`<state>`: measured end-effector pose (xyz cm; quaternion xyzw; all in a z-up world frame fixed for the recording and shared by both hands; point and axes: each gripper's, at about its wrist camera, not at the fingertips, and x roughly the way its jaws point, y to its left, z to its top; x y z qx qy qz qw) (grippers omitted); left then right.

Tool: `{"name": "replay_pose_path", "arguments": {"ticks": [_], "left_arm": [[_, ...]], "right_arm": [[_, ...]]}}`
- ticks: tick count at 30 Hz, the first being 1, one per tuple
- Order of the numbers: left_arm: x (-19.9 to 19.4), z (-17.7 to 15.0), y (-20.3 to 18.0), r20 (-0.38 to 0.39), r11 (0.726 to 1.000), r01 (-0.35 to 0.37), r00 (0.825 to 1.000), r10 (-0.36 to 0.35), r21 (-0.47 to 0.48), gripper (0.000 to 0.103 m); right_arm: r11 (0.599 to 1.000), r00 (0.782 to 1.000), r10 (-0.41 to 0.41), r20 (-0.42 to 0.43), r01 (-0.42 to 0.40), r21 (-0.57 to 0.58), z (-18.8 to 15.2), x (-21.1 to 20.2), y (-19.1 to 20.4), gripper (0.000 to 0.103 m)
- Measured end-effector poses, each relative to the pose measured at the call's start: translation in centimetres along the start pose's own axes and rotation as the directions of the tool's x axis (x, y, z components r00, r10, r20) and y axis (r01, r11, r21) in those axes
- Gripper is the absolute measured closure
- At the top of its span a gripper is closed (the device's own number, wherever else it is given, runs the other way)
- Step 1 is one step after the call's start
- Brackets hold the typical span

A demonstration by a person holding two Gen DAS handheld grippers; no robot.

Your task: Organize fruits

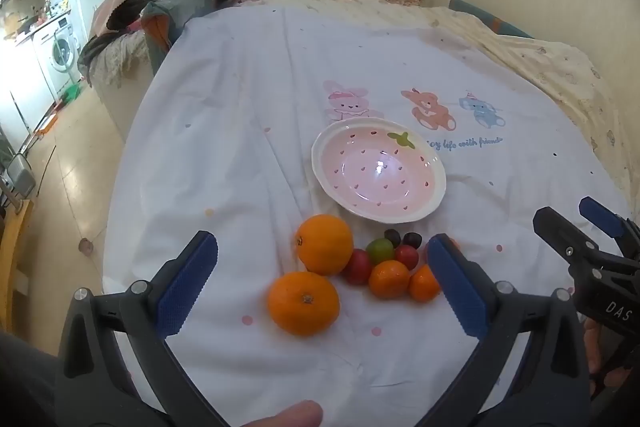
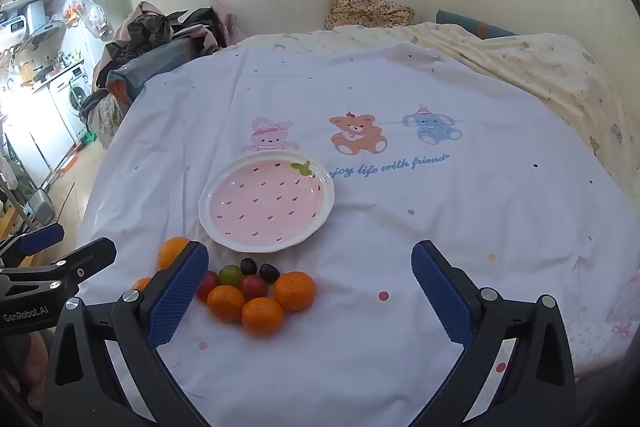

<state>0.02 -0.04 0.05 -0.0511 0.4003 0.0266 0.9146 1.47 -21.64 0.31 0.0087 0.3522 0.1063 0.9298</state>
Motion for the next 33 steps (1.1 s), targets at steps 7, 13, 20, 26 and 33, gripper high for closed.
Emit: {"name": "replay_pose_path", "arguments": {"ticks": [7,13,20,26,33], "left_arm": [[-0.07,-0.11,-0.09,0.009,1.0,0.004,1.0,-0.004,0.0,0.0],[-0.14,0.01,-0.05,0.007,1.0,0.005,1.0,-0.005,-0.003,0.0],[-0.12,-0.02,-0.06,0.007,1.0,0.005,1.0,-0.005,-0.004,0.0],[0.08,-0.32,-0.18,0.003,1.0,0.005,1.0,-0.005,-0.002,0.0],[0.27,-0.46,-0.19,0.001,1.0,0.006,1.0,-0.006,-0.001,0.0]], "right_arm": [[1.0,1.0,-0.001,-0.007,0.001,-0.001,0.01,0.06,-0.05,0.0],[1.0,1.0,0.001,-0.008,-0.001,0.0,0.02,0.04,-0.08,0.0],[1.0,1.0,0.001,-0.008,-0.001,0.001,0.04,-0.03,-0.07,0.0],[1.0,1.0,-0.001,-0.01,0.001,0.001,0.03,0.06,-0.08,0.0],[1.0,1.0,-0.004,-0.009,0.004,-0.001,0.05,0.18,-0.12,0.0]]}}
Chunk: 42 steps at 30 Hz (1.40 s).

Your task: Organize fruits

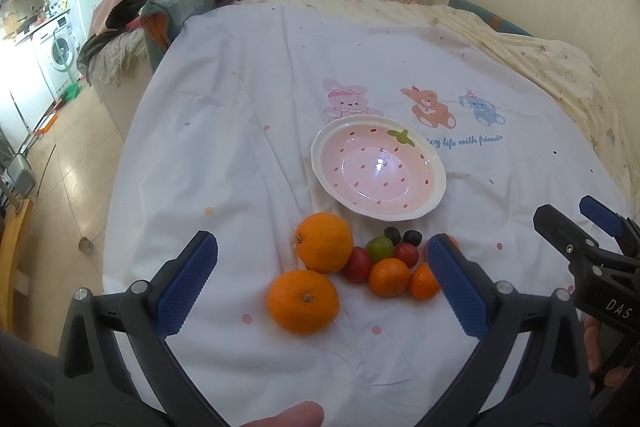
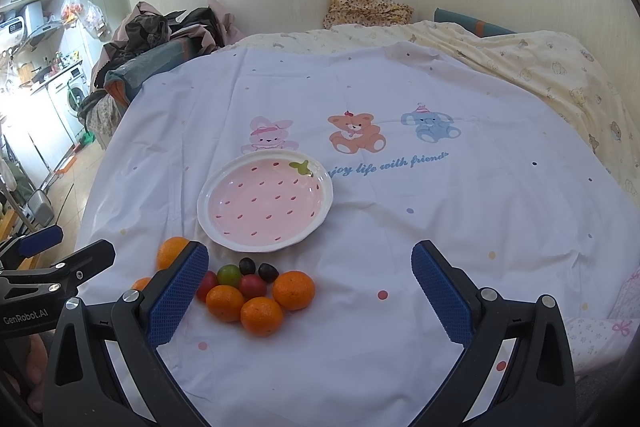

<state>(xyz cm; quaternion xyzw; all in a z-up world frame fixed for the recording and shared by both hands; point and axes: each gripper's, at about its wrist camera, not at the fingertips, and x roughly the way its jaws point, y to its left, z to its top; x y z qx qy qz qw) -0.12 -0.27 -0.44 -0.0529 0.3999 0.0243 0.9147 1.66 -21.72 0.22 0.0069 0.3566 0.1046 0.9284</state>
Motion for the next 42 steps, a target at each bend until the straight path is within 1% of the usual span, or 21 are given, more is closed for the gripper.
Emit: {"name": "replay_pose_path", "arguments": {"ticks": [42], "left_arm": [[0.15,-0.23,-0.11,-0.007,1.0,0.006,1.0,-0.006,-0.003,0.0]], "right_arm": [[1.0,1.0,0.0,-0.004,0.0,0.004,-0.02,-0.05,-0.11,0.0]]}}
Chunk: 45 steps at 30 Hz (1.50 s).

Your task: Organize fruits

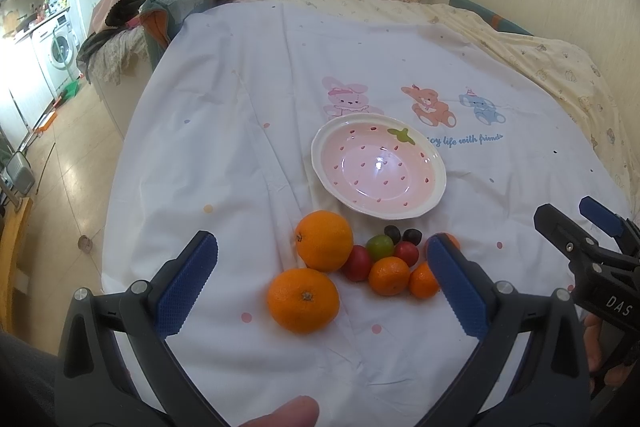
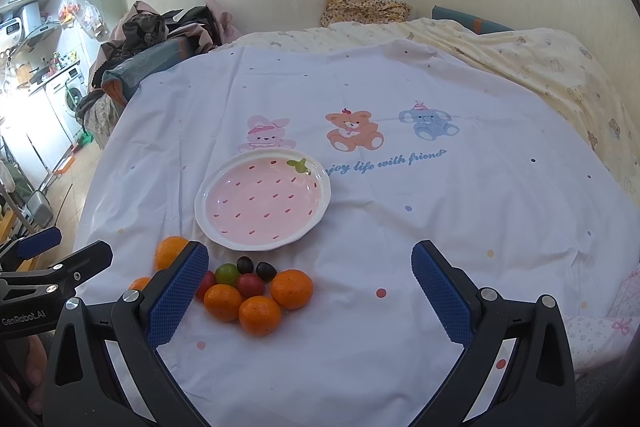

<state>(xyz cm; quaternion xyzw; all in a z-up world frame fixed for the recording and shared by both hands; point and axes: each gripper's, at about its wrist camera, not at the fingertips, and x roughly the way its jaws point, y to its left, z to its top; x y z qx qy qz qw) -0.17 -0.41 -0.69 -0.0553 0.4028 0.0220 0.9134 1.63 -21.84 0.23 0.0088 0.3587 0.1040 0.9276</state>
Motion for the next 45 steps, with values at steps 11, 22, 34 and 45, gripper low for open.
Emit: {"name": "replay_pose_path", "arguments": {"ticks": [11,22,34,45], "left_arm": [[0.0,0.0,0.1,-0.006,1.0,-0.004,1.0,0.004,0.0,0.0],[0.0,0.0,0.1,-0.005,1.0,-0.006,1.0,0.006,0.0,0.0],[0.8,3.0,2.2,-0.122,0.998,-0.066,0.99,0.065,-0.009,0.0],[10.5,0.1,1.6,-0.585,0.974,0.049,0.806,0.093,0.223,0.0]], "right_arm": [[1.0,1.0,0.0,-0.002,0.0,0.001,0.0,0.0,0.0,0.0],[1.0,1.0,0.001,-0.005,-0.001,0.003,-0.2,0.2,-0.1,0.0],[0.998,1.0,-0.001,0.001,0.001,0.061,-0.2,0.5,-1.4,0.0],[0.982,0.999,-0.003,-0.053,0.013,0.187,0.3,0.6,-4.0,0.0]]}}
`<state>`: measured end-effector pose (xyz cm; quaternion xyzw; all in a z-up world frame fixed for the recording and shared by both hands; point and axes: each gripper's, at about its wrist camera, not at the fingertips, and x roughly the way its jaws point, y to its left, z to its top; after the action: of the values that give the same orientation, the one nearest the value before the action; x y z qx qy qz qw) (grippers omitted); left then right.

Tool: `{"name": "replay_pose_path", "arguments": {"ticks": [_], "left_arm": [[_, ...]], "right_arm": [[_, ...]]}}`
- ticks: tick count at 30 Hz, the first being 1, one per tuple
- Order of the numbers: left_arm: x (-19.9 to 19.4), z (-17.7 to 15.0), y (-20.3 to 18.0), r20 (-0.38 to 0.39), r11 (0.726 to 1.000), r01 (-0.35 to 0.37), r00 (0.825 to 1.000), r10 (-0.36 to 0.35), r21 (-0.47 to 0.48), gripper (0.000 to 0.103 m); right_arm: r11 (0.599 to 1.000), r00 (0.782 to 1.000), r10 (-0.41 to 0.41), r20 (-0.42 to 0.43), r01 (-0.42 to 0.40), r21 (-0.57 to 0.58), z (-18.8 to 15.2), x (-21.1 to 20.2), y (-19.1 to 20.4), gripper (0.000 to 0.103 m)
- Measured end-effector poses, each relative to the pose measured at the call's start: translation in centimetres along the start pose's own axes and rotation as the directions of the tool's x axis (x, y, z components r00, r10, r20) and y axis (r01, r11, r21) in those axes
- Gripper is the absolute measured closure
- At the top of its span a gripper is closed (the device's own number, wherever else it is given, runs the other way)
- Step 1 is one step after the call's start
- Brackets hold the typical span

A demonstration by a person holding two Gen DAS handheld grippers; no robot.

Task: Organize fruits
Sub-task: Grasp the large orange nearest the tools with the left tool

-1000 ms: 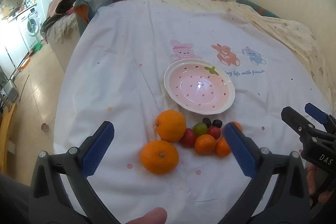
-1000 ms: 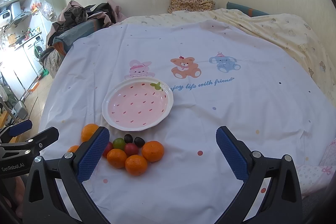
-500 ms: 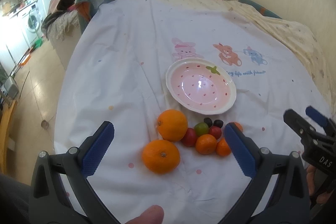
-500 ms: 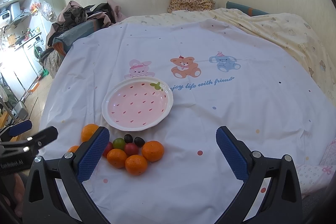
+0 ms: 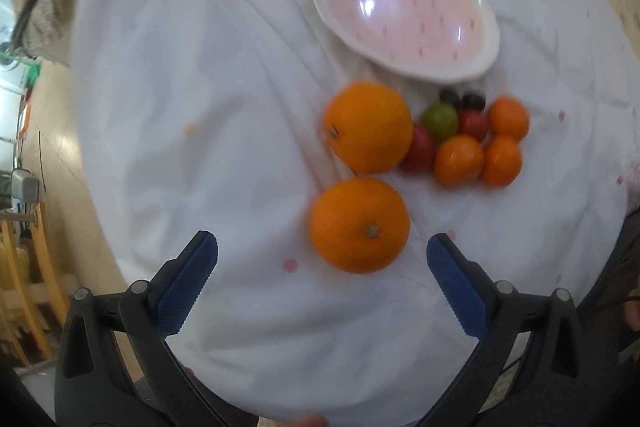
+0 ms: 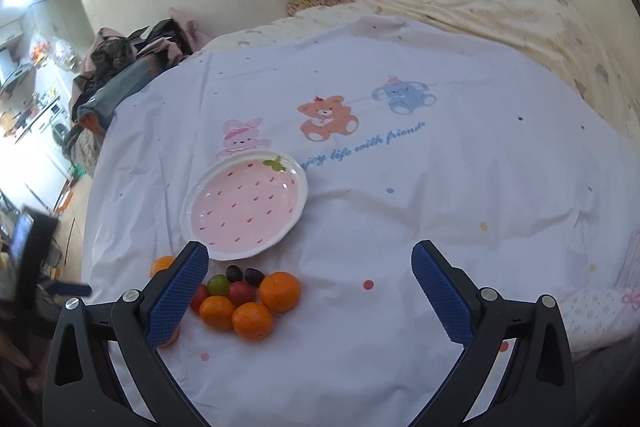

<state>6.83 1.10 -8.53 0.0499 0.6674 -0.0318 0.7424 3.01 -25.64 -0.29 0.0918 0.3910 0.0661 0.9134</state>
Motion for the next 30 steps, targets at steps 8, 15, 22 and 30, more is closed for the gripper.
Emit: {"name": "replay_pose_path", "arguments": {"ticks": [8,15,22,30], "left_arm": [[3.4,0.6,-3.4,-0.072,0.993,-0.029,0.997,0.037,0.112,0.029],[4.0,0.9,-2.5,-0.081,0.998,-0.009,0.997,0.014,0.067,0.039],[1.8,-0.3,-1.8,-0.032,0.999,0.034,0.999,-0.033,0.034,0.042],[-5.1,-3.2,1.2,0.143,0.98,0.102,0.987,-0.078,-0.17,0.042]], "right_arm": [[0.999,0.999,-0.023,-0.041,0.025,0.045,0.2,0.6,-1.3,0.0],[0.998,0.997,-0.022,-0.067,0.026,0.052,0.2,1.1,-1.6,0.0],[1.0,0.996,-0.024,-0.088,0.025,0.019,-0.2,1.6,-1.0,0.0],[1.0,0.979,0.012,-0.202,-0.017,-0.023,-1.0,3.6,-0.3,0.0]]}}
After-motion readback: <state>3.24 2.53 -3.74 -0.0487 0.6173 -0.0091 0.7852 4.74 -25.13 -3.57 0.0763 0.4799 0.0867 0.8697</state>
